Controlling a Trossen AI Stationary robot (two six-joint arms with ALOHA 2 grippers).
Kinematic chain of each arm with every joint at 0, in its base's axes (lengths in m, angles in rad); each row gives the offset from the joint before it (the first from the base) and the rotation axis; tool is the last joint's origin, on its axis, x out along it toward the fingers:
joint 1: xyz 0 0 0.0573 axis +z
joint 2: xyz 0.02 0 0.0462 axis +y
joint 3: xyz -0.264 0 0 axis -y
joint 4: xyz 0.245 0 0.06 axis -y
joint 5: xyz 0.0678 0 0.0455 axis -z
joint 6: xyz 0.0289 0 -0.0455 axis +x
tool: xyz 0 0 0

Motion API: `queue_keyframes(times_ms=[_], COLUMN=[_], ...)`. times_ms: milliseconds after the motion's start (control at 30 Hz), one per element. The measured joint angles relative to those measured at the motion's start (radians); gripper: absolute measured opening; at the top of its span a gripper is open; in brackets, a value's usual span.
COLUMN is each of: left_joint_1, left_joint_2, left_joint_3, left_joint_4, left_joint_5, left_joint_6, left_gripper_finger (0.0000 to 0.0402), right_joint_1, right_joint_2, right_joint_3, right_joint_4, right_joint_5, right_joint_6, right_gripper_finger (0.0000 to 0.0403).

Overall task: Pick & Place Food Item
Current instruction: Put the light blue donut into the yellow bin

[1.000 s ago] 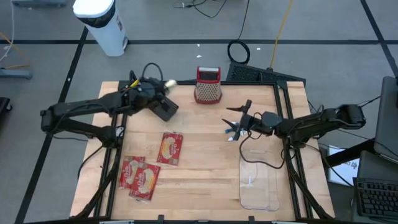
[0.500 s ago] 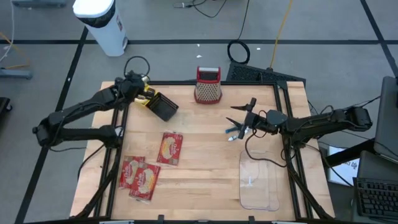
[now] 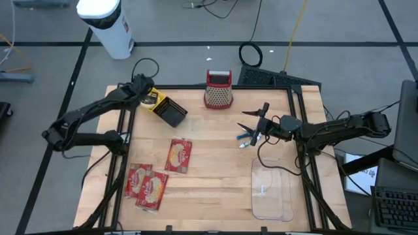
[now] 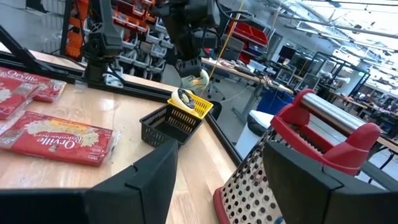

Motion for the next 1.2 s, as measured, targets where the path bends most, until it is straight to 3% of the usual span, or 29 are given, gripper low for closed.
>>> queue_keyframes(times_ms=[433,600,1200], left_joint_1=[-0.002,0.004,0.004], left_joint_2=[0.184,0.234,0.112], left_joint_3=[0.0,0.0,0.029], left_joint_4=[0.015,0.045,0.079], left_joint_5=[-0.041,0.069,0.138], left_joint_6=[-0.04,-0.036,-0.074], left_gripper_finger=[0.0011,0.0019,0.0014], right_joint_1=[-0.002,-0.002,-0.002], right_joint_2=[0.0,0.0,0.0], right_joint_3=[0.0,0.0,0.0], right_joint_4=[0.0,0.0,0.0], right_joint_5=[0.0,-0.001,0.0], right_joint_6=[0.0,0.001,-0.004], right_gripper_finger=[0.0222,0.0222,0.0221])
